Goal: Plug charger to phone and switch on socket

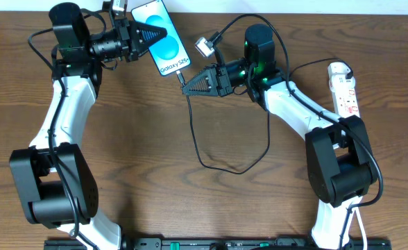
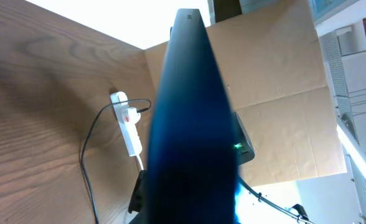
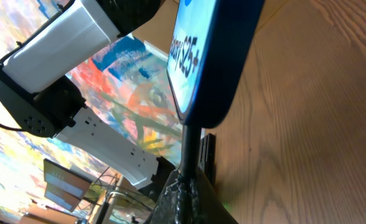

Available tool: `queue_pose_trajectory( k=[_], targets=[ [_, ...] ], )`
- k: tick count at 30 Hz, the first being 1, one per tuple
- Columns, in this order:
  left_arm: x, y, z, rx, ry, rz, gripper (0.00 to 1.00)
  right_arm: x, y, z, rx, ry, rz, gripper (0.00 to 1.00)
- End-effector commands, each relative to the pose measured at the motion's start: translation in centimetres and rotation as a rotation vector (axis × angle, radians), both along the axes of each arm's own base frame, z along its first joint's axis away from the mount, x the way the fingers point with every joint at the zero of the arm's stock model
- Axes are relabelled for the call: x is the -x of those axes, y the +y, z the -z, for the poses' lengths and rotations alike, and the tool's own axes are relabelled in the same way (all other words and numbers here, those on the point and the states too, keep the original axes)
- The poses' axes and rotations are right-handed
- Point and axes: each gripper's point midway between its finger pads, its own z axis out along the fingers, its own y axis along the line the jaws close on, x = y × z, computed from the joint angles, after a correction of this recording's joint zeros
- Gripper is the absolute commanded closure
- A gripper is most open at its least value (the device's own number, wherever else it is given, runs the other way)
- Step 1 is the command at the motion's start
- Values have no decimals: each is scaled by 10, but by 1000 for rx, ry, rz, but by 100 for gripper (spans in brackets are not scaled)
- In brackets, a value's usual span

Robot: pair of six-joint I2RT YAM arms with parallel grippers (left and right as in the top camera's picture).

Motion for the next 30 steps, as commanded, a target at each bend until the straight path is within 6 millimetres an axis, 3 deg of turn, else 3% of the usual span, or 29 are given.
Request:
queue_pose_trajectory(
  k=[1,30],
  targets=[
    [4,0,-17,-8,-65,10,93,2,0,2,-6,-7,-18,99],
    [5,0,-17,-18,-96,13,92,3,0,2,-7,-8,-20,99]
  ],
)
